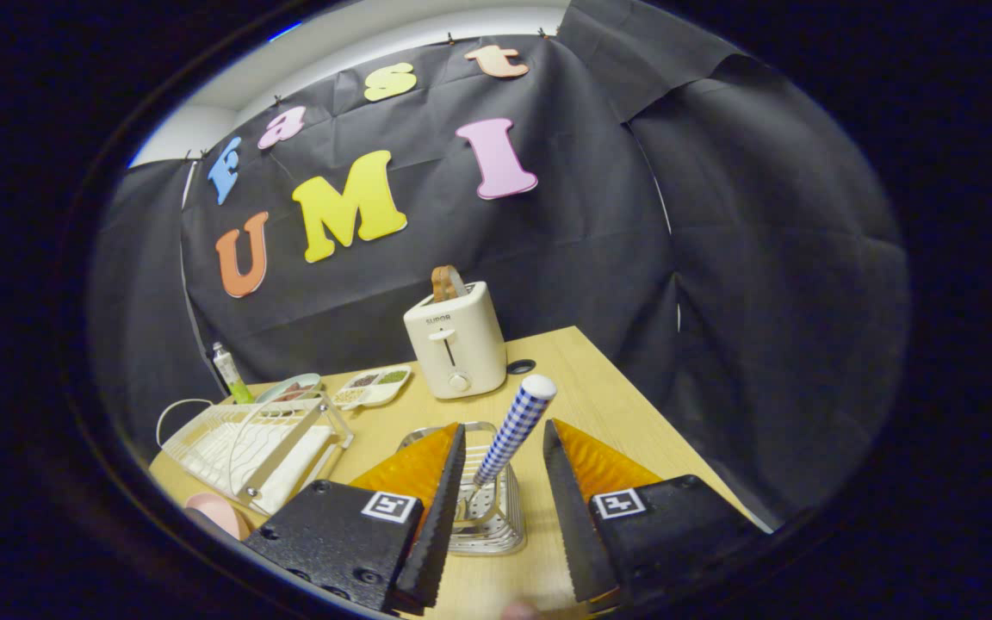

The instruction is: Take the plate from the dish rack, then take the spoon from the basket and place it into the plate.

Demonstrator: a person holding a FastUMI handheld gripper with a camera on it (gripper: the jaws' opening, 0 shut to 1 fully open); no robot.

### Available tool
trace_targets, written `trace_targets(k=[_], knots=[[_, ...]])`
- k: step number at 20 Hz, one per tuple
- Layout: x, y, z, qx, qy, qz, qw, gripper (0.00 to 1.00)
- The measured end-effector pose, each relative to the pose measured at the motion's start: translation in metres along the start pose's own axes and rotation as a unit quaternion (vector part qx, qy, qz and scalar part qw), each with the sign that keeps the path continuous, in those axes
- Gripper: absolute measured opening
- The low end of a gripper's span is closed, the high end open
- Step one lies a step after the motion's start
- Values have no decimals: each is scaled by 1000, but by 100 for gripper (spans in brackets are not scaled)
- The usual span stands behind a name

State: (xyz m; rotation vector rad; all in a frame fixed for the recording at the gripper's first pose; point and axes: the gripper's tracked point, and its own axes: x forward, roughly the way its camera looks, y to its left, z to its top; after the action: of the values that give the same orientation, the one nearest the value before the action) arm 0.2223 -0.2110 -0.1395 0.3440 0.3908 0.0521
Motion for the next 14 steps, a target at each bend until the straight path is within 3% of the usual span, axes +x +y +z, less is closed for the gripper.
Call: trace_targets(k=[4,9,14], knots=[[-3,3,5,2,-7,1,1000,28],[-17,22,4,9,-4,10,1000,17],[-24,24,12,1,-12,-18,1000,10]])
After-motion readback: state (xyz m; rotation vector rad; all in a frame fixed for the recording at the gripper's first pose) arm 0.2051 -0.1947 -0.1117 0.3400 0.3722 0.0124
